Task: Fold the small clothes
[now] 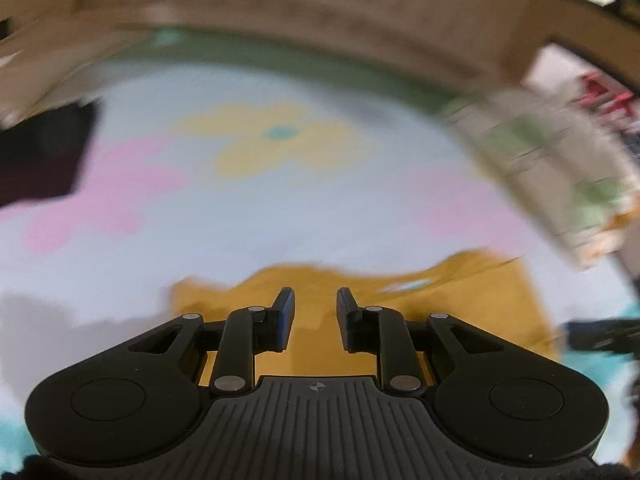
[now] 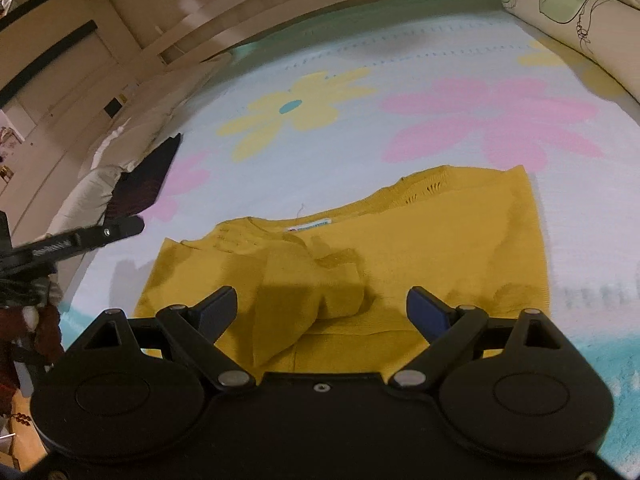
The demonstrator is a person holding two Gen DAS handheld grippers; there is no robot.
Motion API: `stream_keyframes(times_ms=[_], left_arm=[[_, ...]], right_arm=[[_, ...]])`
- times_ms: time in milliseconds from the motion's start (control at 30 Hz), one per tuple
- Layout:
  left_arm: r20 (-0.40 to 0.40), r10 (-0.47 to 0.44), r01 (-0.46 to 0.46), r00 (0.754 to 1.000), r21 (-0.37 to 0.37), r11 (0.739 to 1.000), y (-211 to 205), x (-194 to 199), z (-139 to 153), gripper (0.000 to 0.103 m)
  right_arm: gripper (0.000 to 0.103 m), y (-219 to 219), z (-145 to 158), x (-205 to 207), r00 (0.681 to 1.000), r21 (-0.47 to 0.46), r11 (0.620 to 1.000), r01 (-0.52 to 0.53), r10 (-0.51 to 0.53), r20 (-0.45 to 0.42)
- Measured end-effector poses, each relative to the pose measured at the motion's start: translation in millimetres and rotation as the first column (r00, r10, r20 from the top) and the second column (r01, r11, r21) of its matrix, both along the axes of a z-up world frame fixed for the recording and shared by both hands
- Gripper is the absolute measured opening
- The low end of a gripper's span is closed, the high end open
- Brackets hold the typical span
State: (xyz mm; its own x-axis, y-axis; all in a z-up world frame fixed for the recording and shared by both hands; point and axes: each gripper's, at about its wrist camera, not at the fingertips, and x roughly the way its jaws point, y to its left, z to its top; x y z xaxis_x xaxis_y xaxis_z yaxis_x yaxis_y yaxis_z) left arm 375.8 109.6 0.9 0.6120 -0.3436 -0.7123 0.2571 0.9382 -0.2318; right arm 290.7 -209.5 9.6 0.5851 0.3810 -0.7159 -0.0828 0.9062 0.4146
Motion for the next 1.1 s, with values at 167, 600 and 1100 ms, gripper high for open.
stream_keyframes(times_ms=[167,600,1100], left_arm=[[-0.158,0.056,-0.042,0.986,0.086,0.995,23,8,-43,0.022],[-0.229,0.048,-0.050,0.972,0.000,0.999,50,14,-54,0.022],[-0.233,0.058,-0.064,0.971,-0.020,0.998,53,13,-55,0.023]], right_arm=[[0.093,21,-5,4,0.998,-0.070,0.996,-0.061,0.063,0.027],[0.100,95,-31,80,0.994,-0.228,0.968,-0.104,0.093,-0.061],[0.018,14,28,34,0.989,-0.080,0.997,0.017,-0.005,0.147]])
